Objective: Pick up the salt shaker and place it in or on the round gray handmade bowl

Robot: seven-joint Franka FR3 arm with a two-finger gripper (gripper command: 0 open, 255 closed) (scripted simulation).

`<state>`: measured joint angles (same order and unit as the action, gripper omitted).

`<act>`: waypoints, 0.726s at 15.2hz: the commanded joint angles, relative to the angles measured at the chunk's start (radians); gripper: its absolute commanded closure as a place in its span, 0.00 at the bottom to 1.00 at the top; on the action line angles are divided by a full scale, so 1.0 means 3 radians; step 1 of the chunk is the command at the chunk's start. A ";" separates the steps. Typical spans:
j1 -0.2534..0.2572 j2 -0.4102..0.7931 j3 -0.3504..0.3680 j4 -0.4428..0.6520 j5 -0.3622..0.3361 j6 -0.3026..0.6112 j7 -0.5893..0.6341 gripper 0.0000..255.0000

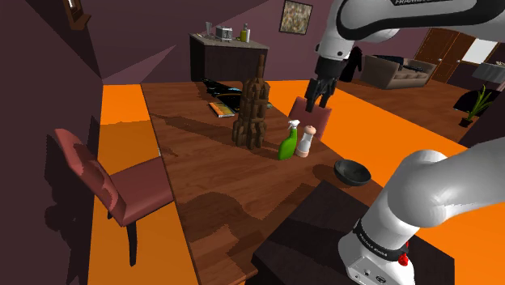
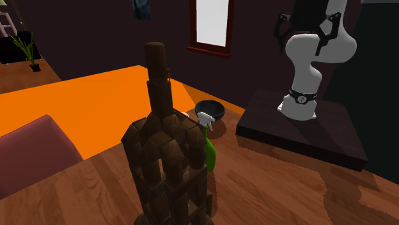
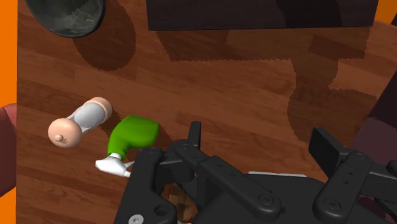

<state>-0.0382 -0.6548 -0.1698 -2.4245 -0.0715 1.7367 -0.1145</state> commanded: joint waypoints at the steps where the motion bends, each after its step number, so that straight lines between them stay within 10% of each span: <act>1: -0.0046 0.0150 -0.0093 -0.0016 -0.0081 0.0164 -0.0085 0.00; 11: -0.0227 0.1082 -0.0543 0.0138 -0.0322 0.0944 -0.0487 0.00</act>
<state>-0.1045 -0.3671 -0.3218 -2.3934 -0.1664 1.9919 -0.2515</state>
